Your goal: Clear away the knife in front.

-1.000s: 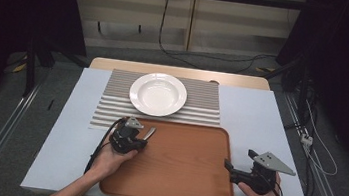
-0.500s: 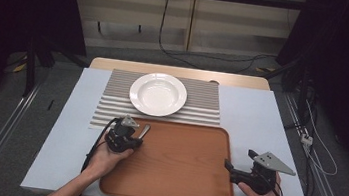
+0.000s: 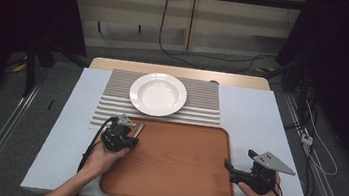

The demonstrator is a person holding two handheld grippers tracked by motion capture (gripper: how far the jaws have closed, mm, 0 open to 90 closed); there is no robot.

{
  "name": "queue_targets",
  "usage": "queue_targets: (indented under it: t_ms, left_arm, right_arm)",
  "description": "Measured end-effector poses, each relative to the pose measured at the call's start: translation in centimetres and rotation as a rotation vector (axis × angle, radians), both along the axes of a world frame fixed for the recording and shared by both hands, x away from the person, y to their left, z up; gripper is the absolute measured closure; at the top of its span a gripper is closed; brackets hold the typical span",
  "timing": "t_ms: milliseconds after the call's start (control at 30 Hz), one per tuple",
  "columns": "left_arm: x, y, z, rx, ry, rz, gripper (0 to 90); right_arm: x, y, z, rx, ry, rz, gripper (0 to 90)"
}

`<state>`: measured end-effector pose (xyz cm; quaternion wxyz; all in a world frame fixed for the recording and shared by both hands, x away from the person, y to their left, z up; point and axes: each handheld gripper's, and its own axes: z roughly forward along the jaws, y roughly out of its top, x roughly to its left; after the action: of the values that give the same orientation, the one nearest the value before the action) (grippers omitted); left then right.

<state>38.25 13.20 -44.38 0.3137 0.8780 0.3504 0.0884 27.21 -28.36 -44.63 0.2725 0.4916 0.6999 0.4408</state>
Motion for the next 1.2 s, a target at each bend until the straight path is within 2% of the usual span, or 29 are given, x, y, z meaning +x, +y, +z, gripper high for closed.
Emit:
queue_targets:
  t_ms: [167,300,533,733,1000,1200]
  left_arm:
    - [-0.1,0.1,0.1,0.015,-0.01,-0.007,90.0]
    - [0.1,0.6,0.1,0.02,-0.007,0.014,90.0]
    - [0.1,1.2,0.1,0.022,0.0,0.029,90.0]
    - [0.4,1.6,0.2,0.017,0.022,0.031,90.0]
    - [0.3,2.0,0.2,0.028,0.017,0.047,90.0]
    - [0.3,2.4,0.2,0.019,0.024,0.062,90.0]
  right_arm:
    - [0.0,0.0,0.0,-0.002,0.0,-0.002,8.3]
    - [0.0,0.0,0.0,-0.002,0.0,-0.004,8.2]
    - [0.0,0.0,0.0,-0.002,-0.001,-0.004,8.3]
    - [0.1,0.0,0.0,-0.004,0.001,-0.005,8.3]
    - [0.0,0.0,0.0,-0.004,0.0,-0.004,8.3]
    - [0.0,0.0,0.0,-0.004,-0.001,-0.003,8.3]
